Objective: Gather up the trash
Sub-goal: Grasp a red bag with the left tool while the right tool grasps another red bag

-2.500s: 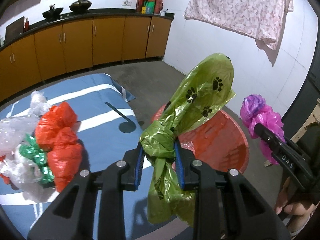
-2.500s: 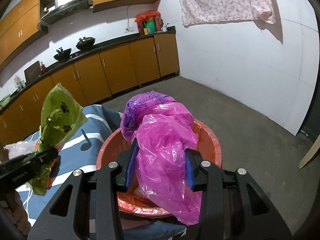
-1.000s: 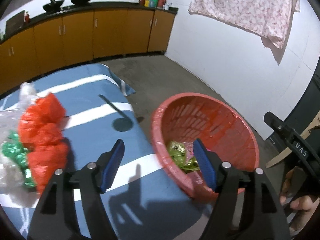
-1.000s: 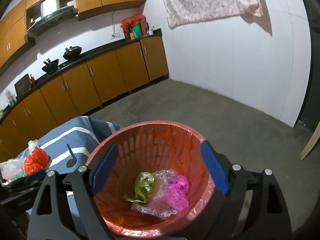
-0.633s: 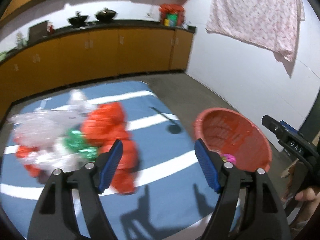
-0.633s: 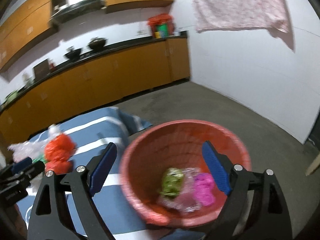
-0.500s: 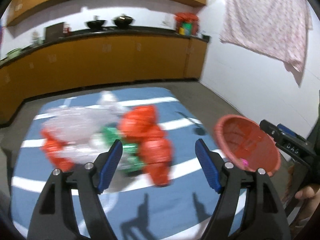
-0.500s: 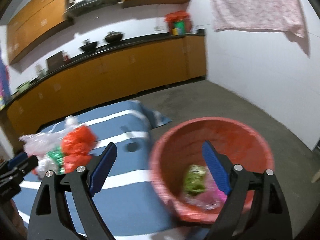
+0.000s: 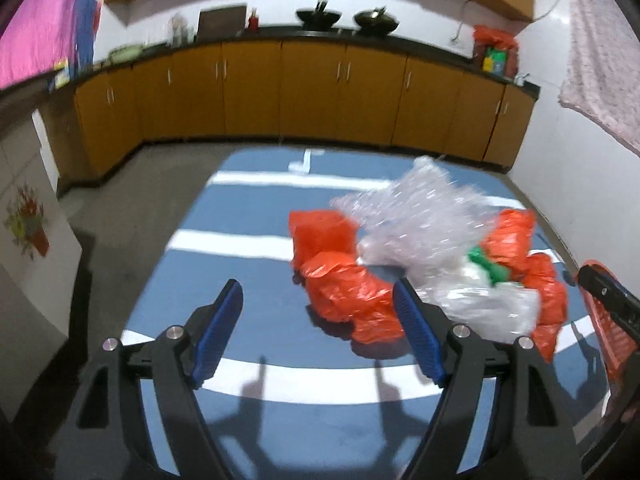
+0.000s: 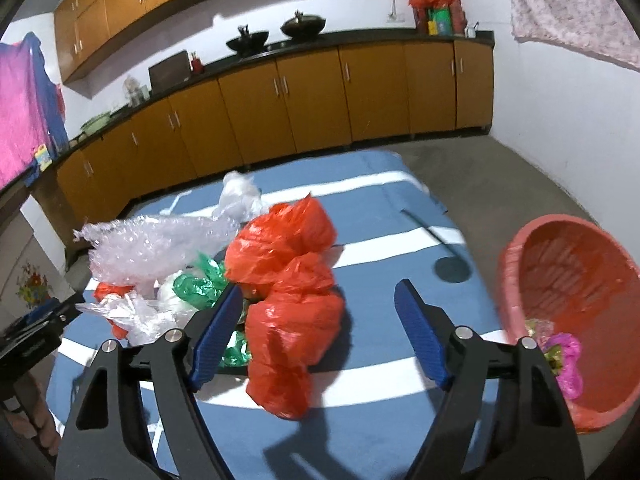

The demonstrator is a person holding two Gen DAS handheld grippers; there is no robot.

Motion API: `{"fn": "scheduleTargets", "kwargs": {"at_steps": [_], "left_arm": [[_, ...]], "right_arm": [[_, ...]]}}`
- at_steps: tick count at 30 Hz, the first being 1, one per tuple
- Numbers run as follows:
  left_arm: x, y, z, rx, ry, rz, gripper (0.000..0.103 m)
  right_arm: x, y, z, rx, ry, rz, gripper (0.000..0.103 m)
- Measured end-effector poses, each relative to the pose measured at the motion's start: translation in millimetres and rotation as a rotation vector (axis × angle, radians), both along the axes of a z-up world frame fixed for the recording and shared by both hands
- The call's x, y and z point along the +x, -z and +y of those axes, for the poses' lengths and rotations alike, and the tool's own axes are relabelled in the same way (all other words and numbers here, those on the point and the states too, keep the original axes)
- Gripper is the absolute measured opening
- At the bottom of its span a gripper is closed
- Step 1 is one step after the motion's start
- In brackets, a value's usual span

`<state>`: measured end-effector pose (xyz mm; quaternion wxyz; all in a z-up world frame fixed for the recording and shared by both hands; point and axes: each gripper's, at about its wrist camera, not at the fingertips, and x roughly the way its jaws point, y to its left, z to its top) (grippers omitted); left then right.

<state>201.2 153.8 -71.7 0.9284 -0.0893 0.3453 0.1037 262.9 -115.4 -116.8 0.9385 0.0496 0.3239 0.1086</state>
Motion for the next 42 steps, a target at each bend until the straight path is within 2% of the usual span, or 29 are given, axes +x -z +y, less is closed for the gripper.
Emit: {"fn": "scheduleTargets", "kwargs": {"at_steps": [12,15,17,18,19,25,42], "left_arm": [[56,34,11,-0.123,-0.018,0.103,0.074],[65,39,12,-0.136,-0.018,0.119,0.065],[68,39,12,-0.144,-0.011,0.118,0.057],[69,40,12,-0.144,-0.007,0.117,0.052],[69,39,11,-0.139,-0.005,0.114,0.048],[54,39,15,-0.126,-0.017,0.098,0.044],[-6,16,32,-0.114,-0.033,0.040,0.043]], "right_arm": [[17,22,15,-0.021,-0.022,0.079,0.078],[19,28,18,-0.028,-0.044,0.100,0.071],[19,32,20,-0.029,-0.064,0.114,0.063],[18,33,21,-0.030,-0.069,0.115,0.062],[17,33,21,-0.034,-0.070,0.110,0.061],[10,28,19,-0.038,-0.071,0.099,0.056],[-16,3,-16,-0.027,-0.012,0.044,0.056]]}}
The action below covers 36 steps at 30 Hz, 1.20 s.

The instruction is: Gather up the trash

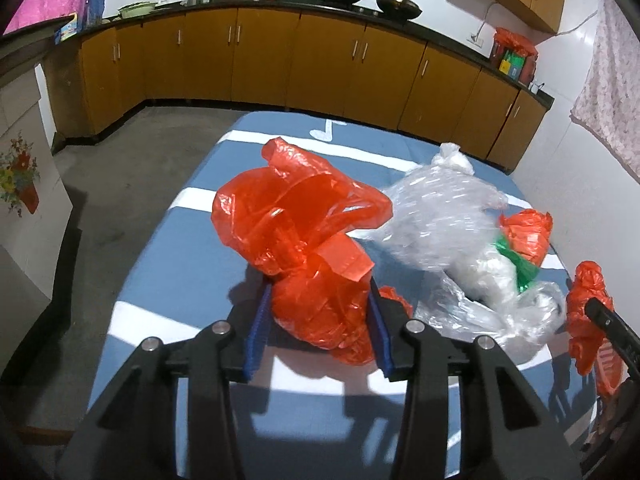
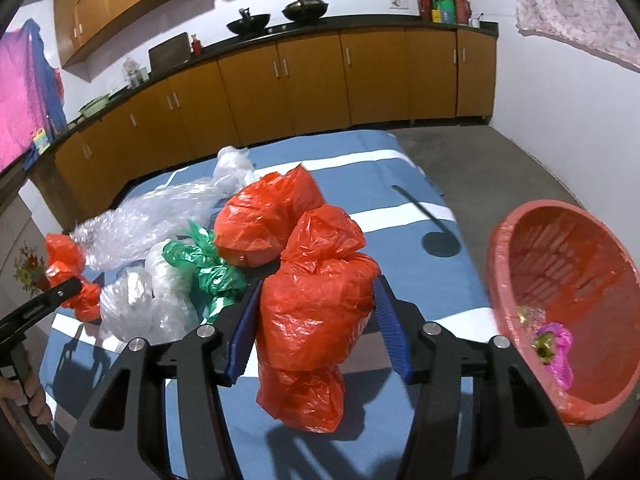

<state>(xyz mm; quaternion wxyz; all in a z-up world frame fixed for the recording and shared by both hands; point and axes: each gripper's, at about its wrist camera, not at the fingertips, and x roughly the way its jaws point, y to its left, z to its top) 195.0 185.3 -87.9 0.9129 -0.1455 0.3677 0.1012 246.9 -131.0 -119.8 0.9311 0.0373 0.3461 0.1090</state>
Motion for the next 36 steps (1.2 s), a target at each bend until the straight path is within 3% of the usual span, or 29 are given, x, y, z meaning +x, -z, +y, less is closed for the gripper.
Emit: {"fn": "scheduleTargets", "kwargs": {"at_steps": [11,21,36], "left_arm": [[-28,-41,-23,0.020,0.057,-0.101,0.043],[-36,-75,-90,0.046,0.228,-0.184,0.043],[-30,-79,-185,0.083,0.441,-0.201,0.043]], "right_arm": [[-28,-26,-32,-0.001,0.060,-0.077,0.056],[-54,-44,-64,-0.039,0.116,-0.144,0.056],[-72,-51,-123,-0.069,0.238,-0.191,0.056]]}}
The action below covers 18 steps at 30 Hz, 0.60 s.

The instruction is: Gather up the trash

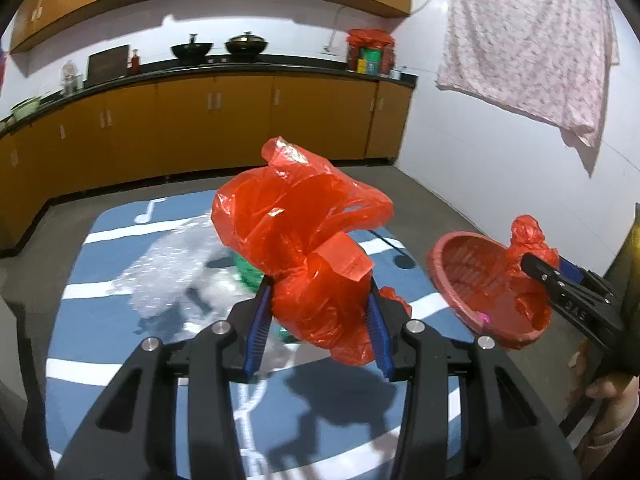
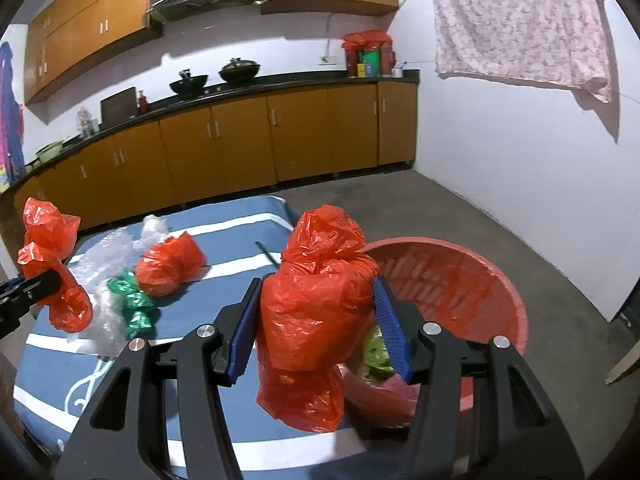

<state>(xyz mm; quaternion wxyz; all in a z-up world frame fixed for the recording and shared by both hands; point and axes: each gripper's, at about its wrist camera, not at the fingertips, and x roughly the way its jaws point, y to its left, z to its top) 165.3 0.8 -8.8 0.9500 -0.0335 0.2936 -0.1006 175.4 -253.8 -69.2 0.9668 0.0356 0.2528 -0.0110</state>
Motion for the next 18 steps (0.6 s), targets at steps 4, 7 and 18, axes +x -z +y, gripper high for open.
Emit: {"fn": "scheduleTargets", "kwargs": {"at_steps": [4,7,18], "left_arm": [[4,1,-18,-0.003,0.043,0.004,0.043],[9,3,-33,-0.009,0.077,0.009,0.043],[24,13,-79,-0.009,0.168,0.030,0.043]], "right_arm": [[-3,2,-15,0.001,0.033,-0.001,0.055],[-5,2,-25,-0.004,0.058,-0.002,0.055],[-7,10,-52,0.001,0.125,0.005,0.055]]}}
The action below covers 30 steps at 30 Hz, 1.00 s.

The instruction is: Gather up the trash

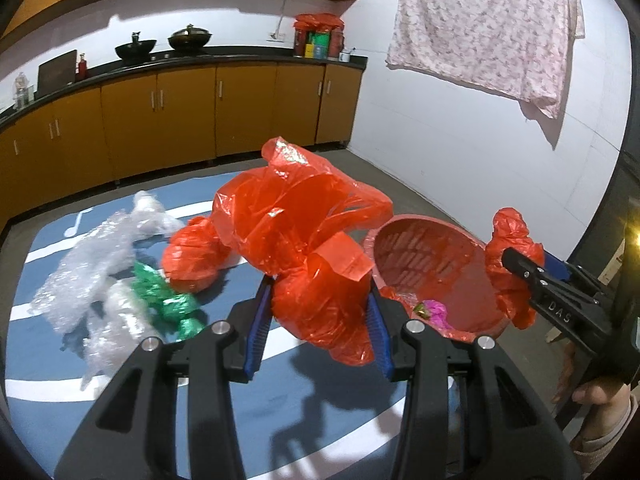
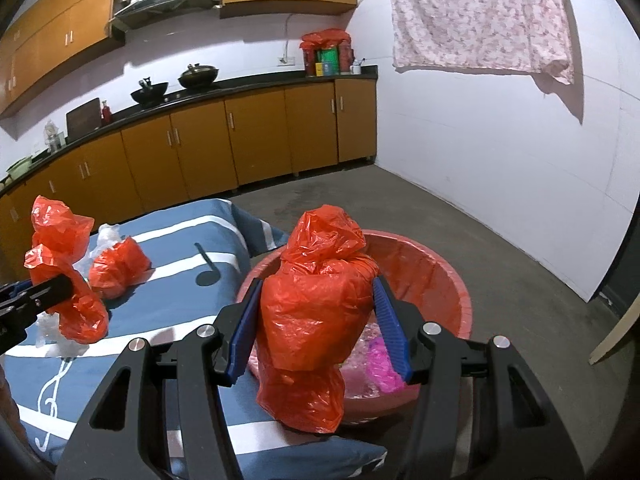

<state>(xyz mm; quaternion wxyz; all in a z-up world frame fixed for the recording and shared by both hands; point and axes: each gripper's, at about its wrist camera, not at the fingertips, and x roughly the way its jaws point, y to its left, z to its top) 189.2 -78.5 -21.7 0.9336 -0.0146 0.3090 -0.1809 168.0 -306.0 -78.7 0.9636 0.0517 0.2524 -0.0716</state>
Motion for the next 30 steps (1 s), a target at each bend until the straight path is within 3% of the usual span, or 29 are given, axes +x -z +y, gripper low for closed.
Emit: {"fn": "scheduleTargets", "kwargs": {"at_steps": [30], "left_arm": [[53,38,-110,0.014,0.175,0.084,0.043]], "right_arm": [[24,20,-61,0.079,0.122,0.010,0.055]]}}
